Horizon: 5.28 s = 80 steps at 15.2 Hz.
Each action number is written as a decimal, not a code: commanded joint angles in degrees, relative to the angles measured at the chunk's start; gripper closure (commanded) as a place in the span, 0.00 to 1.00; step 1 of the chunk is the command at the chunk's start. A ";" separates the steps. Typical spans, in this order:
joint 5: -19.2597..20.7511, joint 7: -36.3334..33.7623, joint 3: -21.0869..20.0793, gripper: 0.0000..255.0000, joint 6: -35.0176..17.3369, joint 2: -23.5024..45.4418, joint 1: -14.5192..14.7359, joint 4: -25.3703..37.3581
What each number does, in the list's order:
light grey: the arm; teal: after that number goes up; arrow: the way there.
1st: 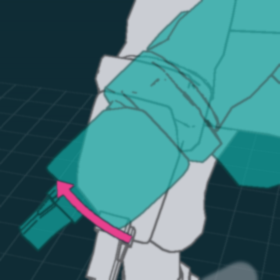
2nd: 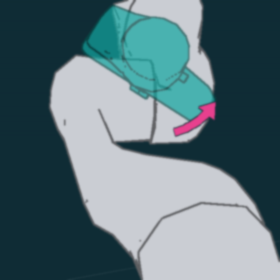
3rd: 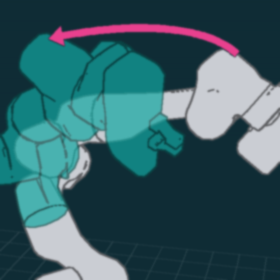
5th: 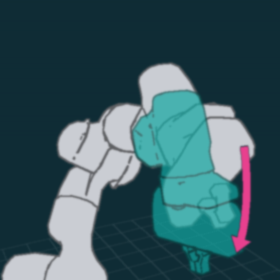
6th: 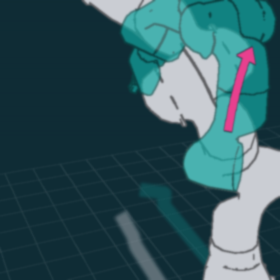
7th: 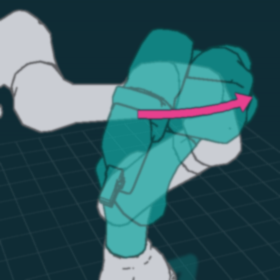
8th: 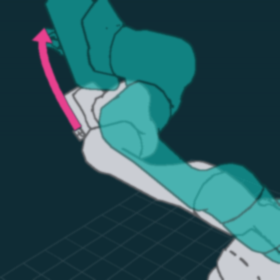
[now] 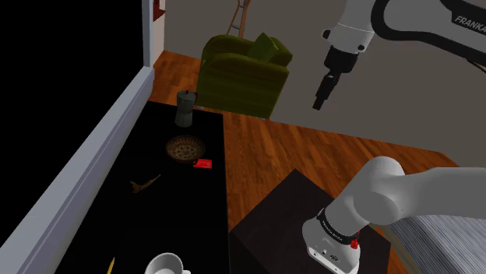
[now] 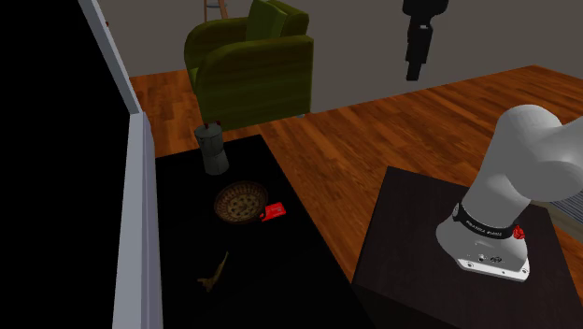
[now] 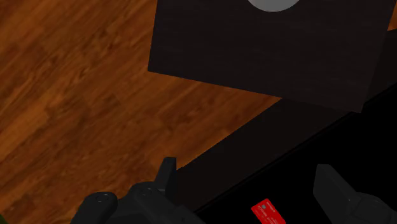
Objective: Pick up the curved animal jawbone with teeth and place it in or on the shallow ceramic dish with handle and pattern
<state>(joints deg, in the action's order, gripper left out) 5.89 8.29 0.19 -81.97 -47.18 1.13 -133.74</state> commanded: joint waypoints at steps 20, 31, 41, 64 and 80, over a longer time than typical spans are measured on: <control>-4.26 -3.11 -8.50 0.00 -38.79 22.87 7.52 -9.65; 0.89 -7.83 -14.06 0.00 -57.02 44.45 9.72 -3.05; 12.96 -15.73 -14.70 0.00 -66.25 65.11 14.65 10.14; 22.74 -19.71 -10.03 0.00 -71.23 93.79 25.34 36.78; 22.40 -19.35 -10.47 1.00 -70.45 92.52 25.01 36.26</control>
<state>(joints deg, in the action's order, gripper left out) 28.38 -11.16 -10.16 -152.64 45.78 26.27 -97.21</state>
